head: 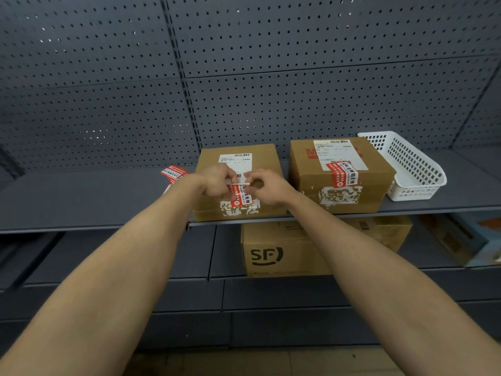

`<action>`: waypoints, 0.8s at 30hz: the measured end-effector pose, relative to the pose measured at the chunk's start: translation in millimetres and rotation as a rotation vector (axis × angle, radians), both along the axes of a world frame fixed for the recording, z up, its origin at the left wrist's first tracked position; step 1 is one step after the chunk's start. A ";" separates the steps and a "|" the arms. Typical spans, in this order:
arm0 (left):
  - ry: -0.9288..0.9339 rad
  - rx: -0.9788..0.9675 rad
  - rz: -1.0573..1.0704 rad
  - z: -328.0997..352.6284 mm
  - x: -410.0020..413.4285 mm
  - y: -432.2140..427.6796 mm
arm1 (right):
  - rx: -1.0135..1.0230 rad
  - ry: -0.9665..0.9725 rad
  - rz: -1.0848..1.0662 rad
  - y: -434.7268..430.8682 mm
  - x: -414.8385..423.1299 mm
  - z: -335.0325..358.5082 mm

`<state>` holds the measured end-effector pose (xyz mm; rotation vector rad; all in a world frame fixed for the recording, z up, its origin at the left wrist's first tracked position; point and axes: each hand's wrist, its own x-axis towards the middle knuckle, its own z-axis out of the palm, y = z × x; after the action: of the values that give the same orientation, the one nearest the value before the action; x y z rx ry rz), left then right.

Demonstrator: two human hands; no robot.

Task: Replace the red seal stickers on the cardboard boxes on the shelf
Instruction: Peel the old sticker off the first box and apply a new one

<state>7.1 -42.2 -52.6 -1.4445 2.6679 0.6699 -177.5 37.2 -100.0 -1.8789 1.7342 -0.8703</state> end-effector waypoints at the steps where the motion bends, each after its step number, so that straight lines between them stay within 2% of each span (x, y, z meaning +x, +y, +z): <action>1: 0.005 -0.015 0.005 -1.6 1.3 -0.3 | 0.006 -0.013 -0.005 1.0 -0.6 0.8; 5: 0.051 -0.028 0.009 -9.0 6.2 0.7 | 0.040 0.050 -0.026 7.0 -0.9 3.9; 11: 0.140 -0.053 0.000 -14.8 10.8 5.8 | -0.079 0.168 -0.018 15.0 -1.1 -6.5; 16: 0.292 -0.022 0.025 -28.8 20.9 9.4 | -0.170 0.067 -0.054 18.1 0.7 -20.0; 24: 0.351 0.045 0.006 -27.9 27.0 10.6 | -0.219 -0.039 -0.041 17.6 -4.0 -27.6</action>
<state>34.2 -31.7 -80.6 -1.4416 2.8748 1.0669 -181.5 54.9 -127.5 -1.9534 1.7179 -1.1462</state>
